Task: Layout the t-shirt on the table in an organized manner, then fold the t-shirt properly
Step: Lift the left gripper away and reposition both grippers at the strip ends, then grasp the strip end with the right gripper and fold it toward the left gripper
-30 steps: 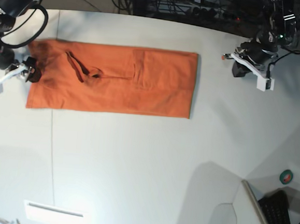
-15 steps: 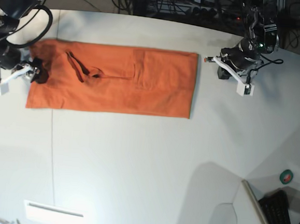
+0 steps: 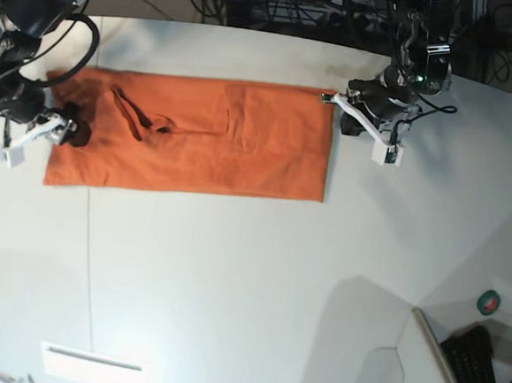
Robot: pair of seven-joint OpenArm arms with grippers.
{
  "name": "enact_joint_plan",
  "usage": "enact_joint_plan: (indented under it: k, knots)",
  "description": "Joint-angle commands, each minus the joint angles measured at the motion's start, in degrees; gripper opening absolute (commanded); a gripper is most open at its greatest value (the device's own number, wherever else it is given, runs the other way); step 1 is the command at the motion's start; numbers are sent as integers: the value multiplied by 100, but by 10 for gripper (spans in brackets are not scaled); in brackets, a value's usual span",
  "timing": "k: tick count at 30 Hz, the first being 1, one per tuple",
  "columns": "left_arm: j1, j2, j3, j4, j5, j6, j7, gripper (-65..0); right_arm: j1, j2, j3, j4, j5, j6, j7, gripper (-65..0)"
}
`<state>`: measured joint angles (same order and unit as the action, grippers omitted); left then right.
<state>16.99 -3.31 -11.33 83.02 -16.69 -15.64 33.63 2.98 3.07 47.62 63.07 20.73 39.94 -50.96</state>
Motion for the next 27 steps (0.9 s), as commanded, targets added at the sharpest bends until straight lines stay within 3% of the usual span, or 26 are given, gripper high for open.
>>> enact_joint_plan:
  k: [1,17,19,24,27]
  knots:
    - [-69,19,4,106,-67,-49,-97,-650,5,40,-19,-61,-73,6,-113,-215]
    - [-218,-7,-5,71,-59,-49,-97,-650,-39,14,-36,-140,-82,6,-157,-221]
    - [-218,-7,-5,71,-59,-49,-97,-650,-39,14,-36,-140,-82,6,-157,-257]
    - [-218,-95,-5,71,-59,-49,-97,-650,-30,31,-36,-149,-82,6,-157,-429]
    - [-218,-174,-14,71,-59,-49,-97,-650,-4,31,-36,-149,-82,6,-139,-449]
